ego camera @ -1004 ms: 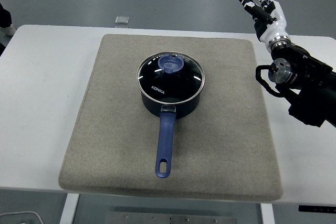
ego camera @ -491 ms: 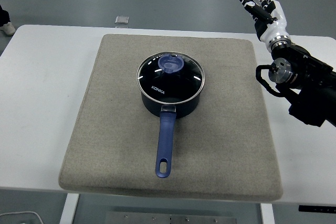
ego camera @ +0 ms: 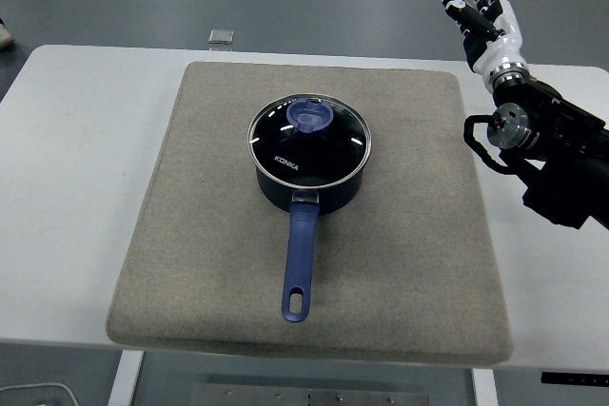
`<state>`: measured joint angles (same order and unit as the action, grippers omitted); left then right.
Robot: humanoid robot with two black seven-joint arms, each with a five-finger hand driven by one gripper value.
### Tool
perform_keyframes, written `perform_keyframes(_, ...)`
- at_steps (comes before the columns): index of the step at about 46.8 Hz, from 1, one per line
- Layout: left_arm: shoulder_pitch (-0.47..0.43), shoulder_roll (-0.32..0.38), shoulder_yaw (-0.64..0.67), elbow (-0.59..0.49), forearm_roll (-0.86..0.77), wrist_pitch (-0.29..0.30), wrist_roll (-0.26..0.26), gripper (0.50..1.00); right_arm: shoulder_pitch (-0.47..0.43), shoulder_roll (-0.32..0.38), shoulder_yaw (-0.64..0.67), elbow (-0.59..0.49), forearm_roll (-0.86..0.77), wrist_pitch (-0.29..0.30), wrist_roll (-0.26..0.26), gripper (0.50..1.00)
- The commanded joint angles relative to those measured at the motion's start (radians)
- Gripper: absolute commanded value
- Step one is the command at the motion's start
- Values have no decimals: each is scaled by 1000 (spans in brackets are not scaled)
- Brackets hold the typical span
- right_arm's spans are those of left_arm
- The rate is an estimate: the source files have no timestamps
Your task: Lift the pot lid and place it to the right of the pot.
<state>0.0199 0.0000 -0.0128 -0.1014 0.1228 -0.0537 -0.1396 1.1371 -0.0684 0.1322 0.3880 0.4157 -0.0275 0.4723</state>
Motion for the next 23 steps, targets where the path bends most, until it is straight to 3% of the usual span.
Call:
perform_keyframes(1,0,0,0,2,0,0,0,1000,0,-4,-2,0,2,1,0,907)
perform_keyframes(23,0,0,0,0,0,0,0,1000,-4,-19,-11,-6,-6,3,0,907)
